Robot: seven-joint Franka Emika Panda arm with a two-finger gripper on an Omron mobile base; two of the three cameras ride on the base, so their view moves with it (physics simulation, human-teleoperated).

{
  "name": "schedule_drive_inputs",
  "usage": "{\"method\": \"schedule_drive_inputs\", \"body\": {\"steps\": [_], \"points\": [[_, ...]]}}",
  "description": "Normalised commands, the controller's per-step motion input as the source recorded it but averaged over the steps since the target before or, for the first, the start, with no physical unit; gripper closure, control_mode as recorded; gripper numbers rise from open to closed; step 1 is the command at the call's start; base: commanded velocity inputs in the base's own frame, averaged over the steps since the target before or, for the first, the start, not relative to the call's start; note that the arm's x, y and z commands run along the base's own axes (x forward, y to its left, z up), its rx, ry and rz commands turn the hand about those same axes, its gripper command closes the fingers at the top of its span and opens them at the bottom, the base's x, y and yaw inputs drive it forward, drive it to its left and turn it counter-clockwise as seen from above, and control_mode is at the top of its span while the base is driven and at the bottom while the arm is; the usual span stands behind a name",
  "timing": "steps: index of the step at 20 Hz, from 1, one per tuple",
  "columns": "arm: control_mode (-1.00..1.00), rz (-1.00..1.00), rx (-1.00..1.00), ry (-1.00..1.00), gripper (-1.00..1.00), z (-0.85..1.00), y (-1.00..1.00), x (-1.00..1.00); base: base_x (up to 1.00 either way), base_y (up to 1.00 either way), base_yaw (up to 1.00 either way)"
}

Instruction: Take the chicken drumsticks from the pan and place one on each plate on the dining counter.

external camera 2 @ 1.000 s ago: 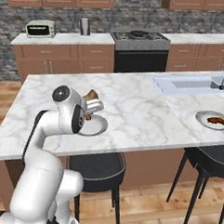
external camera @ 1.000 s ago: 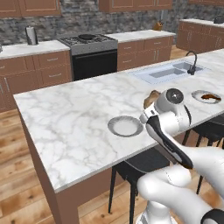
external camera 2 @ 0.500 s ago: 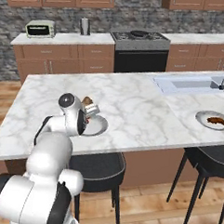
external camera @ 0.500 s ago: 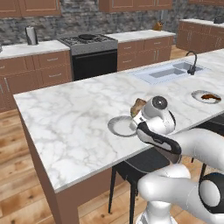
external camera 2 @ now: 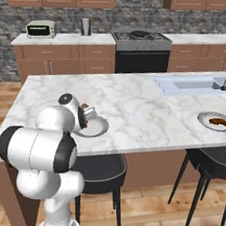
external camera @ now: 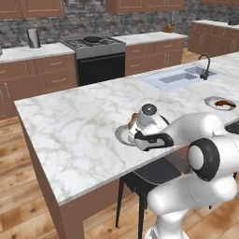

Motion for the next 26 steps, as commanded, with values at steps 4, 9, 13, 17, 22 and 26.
{"method": "schedule_drive_inputs", "body": {"steps": [4,9,13,17,22,26], "points": [[-1.00,0.10,0.00,0.04,1.00,-0.53,-0.10,0.54,0.00,0.00,0.00],[-1.00,0.09,0.09,0.00,1.00,-0.47,-0.54,0.33,0.00,0.00,0.00],[-1.00,0.06,0.07,0.00,1.00,-0.42,-0.43,0.28,0.00,0.00,0.00],[-1.00,0.06,0.00,0.00,1.00,-0.32,-0.06,0.36,0.00,0.00,0.00],[-1.00,0.04,0.03,0.00,-1.00,-0.07,-0.03,0.37,0.00,0.00,0.00],[-1.00,0.02,0.13,0.00,-1.00,0.05,-0.33,0.40,0.00,0.00,0.00]]}}
